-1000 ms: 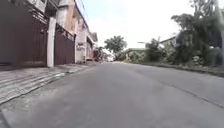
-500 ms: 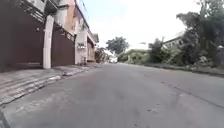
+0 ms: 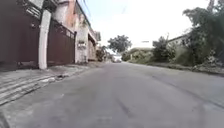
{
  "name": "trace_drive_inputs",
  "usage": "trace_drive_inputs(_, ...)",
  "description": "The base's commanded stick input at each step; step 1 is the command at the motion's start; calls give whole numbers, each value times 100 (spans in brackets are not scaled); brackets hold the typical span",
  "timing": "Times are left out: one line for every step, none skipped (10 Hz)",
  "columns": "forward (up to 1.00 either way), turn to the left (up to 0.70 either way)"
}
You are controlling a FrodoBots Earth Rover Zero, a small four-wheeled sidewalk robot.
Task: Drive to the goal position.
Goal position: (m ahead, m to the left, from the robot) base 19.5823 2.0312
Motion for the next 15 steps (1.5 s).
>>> trace_drive_inputs(100, 0)
trace_drive_inputs(100, 0)
trace_drive_inputs(100, 0)
trace_drive_inputs(100, 0)
trace_drive_inputs(100, 0)
trace_drive_inputs(100, 0)
trace_drive_inputs(100, 0)
trace_drive_inputs(100, 0)
trace_drive_inputs(100, 0)
trace_drive_inputs(100, 0)
trace_drive_inputs(100, 0)
trace_drive_inputs(100, 0)
trace_drive_inputs(100, 0)
trace_drive_inputs(100, 0)
trace_drive_inputs(100, 0)
